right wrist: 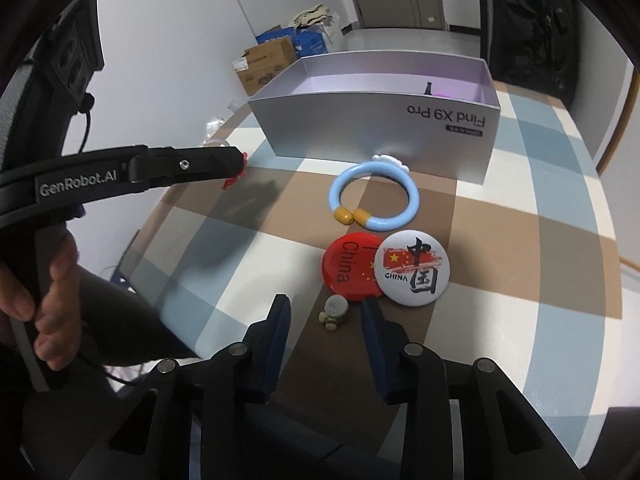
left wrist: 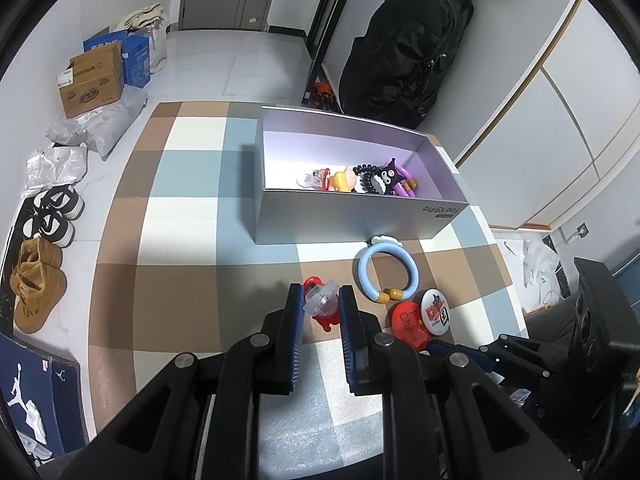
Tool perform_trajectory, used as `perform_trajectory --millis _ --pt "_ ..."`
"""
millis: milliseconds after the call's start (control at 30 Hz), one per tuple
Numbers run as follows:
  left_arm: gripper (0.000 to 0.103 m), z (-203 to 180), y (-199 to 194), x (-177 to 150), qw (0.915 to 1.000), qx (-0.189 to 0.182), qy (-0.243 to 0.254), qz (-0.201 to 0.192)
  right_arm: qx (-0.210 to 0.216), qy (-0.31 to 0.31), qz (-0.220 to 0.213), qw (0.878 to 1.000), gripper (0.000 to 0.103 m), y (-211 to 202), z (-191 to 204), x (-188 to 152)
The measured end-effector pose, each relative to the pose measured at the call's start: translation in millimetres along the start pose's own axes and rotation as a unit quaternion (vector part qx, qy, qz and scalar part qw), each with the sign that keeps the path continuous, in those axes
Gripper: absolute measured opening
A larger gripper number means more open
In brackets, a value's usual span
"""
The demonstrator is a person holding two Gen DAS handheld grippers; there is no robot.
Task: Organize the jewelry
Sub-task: 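Grasp the red pacifier with the left gripper while the right grasps a small white toy, then carry the red pacifier and small white toy with both grippers over the silver box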
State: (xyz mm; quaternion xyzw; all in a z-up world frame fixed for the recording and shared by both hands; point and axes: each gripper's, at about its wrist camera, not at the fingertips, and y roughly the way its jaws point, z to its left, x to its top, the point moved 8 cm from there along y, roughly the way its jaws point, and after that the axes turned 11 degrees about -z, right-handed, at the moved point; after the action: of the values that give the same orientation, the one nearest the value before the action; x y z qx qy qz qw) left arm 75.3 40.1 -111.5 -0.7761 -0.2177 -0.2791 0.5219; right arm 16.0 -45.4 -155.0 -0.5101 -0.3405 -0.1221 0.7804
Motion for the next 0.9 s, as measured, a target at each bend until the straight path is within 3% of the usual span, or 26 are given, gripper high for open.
perform_trajectory --millis 233,533,900 --pt "0.012 2.0 -2.5 -0.1 1.0000 -0.001 -0.005 -0.003 -0.029 -0.043 -0.001 0.999 0.011 7.2 7.0 -0.1" --pt "0.012 3.1 -3.5 0.4 1.0000 -0.001 -0.007 -0.005 -0.010 -0.066 -0.007 0.998 0.010 10.1 24.3 0.2" --pt "0.012 0.0 -4.6 5.7 0.9998 -0.002 -0.012 -0.016 0.026 -0.013 -0.042 0.999 0.010 -3.8 21.5 24.5"
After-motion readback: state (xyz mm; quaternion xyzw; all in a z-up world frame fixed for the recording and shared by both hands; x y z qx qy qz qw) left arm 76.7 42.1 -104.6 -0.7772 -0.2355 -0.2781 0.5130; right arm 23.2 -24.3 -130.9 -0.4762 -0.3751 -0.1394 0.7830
